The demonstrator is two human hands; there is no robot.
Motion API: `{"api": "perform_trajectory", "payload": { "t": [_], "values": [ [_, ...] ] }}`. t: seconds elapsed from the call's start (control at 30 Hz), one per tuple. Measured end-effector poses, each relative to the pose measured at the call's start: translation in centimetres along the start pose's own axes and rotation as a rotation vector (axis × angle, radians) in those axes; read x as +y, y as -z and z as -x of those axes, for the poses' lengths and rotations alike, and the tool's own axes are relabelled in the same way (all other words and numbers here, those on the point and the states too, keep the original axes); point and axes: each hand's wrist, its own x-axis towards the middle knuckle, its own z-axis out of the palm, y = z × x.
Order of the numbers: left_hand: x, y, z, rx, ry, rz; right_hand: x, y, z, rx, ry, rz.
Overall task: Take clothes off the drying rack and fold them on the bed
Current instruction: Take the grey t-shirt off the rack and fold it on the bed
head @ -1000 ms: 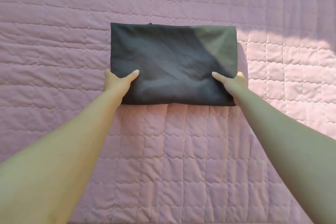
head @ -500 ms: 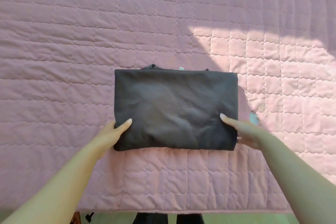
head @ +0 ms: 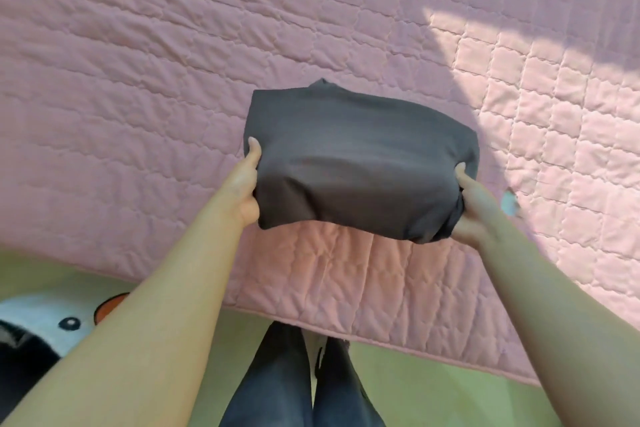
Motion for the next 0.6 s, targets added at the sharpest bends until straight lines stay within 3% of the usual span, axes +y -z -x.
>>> {"api": "perform_trajectory", "payload": {
  "t": [0.17, 0.4, 0.6],
  "values": [
    [-3.3, 5.6, 6.6, -0.003, -0.066, 0.243, 1.7, -2.3, 4.1, -0.159, 0.013, 0.111],
    [-8.8, 16.0, 14.5, 0.17, -0.126, 0.482, 7.8, -9.3, 9.2, -0.267, -0.081, 0.282],
    [-13.7, 28.5, 20.9, 0.343, -0.183, 0.696, 17.2, -19.2, 13.7, -0.395, -0.172, 0.531]
  ]
}}
